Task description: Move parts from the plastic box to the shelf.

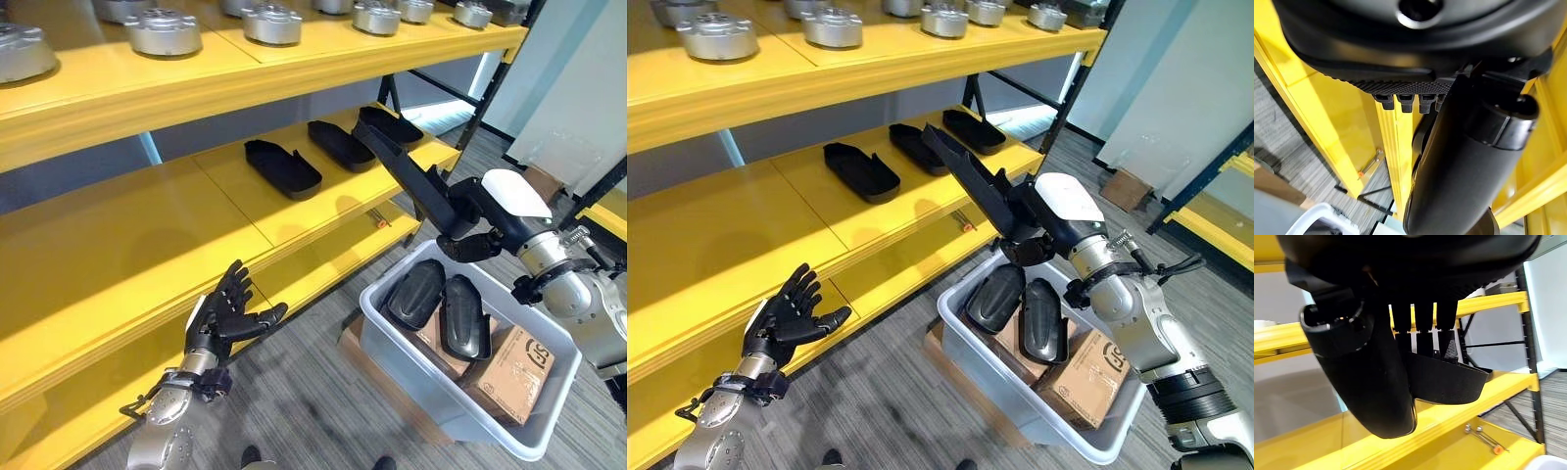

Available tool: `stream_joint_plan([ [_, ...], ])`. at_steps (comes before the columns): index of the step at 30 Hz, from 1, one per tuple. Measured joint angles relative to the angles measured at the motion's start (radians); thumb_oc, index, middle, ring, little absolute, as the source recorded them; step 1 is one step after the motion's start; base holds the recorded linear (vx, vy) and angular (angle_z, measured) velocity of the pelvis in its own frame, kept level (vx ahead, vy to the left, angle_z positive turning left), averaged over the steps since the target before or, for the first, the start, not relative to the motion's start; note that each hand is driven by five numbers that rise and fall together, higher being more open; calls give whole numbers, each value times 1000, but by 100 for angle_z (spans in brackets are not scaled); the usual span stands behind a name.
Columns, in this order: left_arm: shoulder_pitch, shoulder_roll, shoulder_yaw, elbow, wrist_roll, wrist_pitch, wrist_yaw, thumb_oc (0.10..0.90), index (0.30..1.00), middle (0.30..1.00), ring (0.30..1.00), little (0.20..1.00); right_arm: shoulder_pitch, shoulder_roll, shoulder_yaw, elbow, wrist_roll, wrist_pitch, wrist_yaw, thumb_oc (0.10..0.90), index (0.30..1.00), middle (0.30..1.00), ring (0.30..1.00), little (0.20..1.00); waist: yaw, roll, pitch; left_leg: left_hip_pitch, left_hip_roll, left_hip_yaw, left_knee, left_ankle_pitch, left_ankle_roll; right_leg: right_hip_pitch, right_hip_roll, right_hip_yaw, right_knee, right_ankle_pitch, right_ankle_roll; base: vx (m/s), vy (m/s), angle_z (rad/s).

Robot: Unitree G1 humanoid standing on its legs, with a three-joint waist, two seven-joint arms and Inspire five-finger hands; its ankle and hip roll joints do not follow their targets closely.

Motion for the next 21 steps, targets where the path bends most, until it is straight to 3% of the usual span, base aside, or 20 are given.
stream_joint_plan([
  [3, -6, 2, -18, 3, 5, 0, 0, 900, 1000, 1000, 1000, 1000, 0, 10, 1, 3, 0, 3, 0, 400, 300, 300, 300, 300, -5, -8, -4, -64, -38, -48, 68, -35, 28, -1, -46, -38, 0, 17, 16, 39, 233, 51],
  [6, -11, 3, -23, 19, 6, -2, 1, 900, 1000, 1000, 1000, 1000, 2, 28, 4, 5, -1, 3, 0, 400, 300, 300, 300, 300, -10, -7, -5, -149, -90, -90, 160, -85, 82, -16, -114, -17, 45, 57, 14, 94, 274, 56],
  [7, -11, 4, -28, 24, 7, -2, 2, 900, 1000, 1000, 1000, 1000, 12, 42, 5, 6, -1, 7, 0, 400, 300, 300, 300, 300, -17, -6, -4, -151, -100, -101, 167, -94, 92, -22, -134, -1, 62, 74, 8, 23, 198, 46],
  [9, -11, 10, -29, 26, 7, -2, 3, 900, 1000, 1000, 1000, 1000, 39, 43, 11, 6, -1, 8, 3, 400, 300, 300, 300, 300, -25, -6, -2, -165, -129, -121, 168, -79, 123, -30, -153, 57, 81, 170, -42, 55, 205, 57],
  [10, -24, 18, -41, 38, 8, -2, 2, 900, 1000, 1000, 1000, 1000, 63, 30, 7, 2, 0, 7, 2, 400, 300, 300, 300, 300, -55, -1, 1, -164, -142, -165, 162, -78, 139, -43, -166, 136, 139, 178, -52, 56, 56, 91],
  [11, -27, 35, -48, 41, 8, -2, 3, 900, 1000, 1000, 1000, 1000, 90, 28, 7, 1, 0, 1, 3, 400, 300, 300, 300, 300, -70, 11, 8, -157, -146, -195, 144, -75, 165, -81, -167, 240, 197, 128, 5, 67, 30, 69],
  [12, -25, 47, -45, 41, 8, -2, 7, 900, 1000, 1000, 1000, 1000, 105, 29, 7, 0, 0, -6, 5, 400, 300, 300, 300, 300, -57, 14, 10, -137, -143, -196, 120, -66, 174, -100, -154, 282, 193, 73, 55, 99, -9, 33],
  [13, -24, 53, -43, 42, 11, -2, 16, 900, 1000, 1000, 1000, 1000, 109, 26, 8, 0, 0, -7, 10, 400, 300, 300, 300, 300, -58, 21, 15, -117, -146, -205, 86, -45, 174, -103, -143, 282, 173, 54, 73, 110, -14, 4],
  [15, -27, 56, -44, 44, 40, -5, 21, 900, 1000, 1000, 1000, 1000, 113, 21, -5, -1, 1, -15, 10, 400, 300, 300, 300, 300, -65, 45, 31, -84, -150, -224, 24, -27, 204, -127, -108, 304, 106, 36, 95, 113, -33, 25],
  [18, -30, 37, -75, 46, 46, -5, 19, 900, 1000, 1000, 1000, 1000, 120, 6, -32, -7, 2, -20, 10, 400, 300, 300, 300, 300, -105, 89, 62, -51, -156, -281, -17, -5, 212, -134, -74, 356, -5, 38, 101, 112, -91, 50],
  [20, -34, 29, -92, 48, 47, -6, 17, 900, 1000, 1000, 1000, 1000, 124, -12, -32, -4, 2, -16, 11, 400, 300, 300, 300, 300, -122, 97, 70, -39, -159, -316, -32, 3, 199, -129, -39, 375, -71, 48, 112, 55, -72, 59],
  [21, -41, 31, -97, 48, 47, -5, 15, 900, 1000, 1000, 1000, 1000, 126, -21, -33, -4, 2, -14, 11, 400, 300, 300, 300, 300, -122, 87, 72, -39, -164, -324, -33, 11, 192, -127, -27, 369, -84, 58, 100, 70, -139, 62],
])
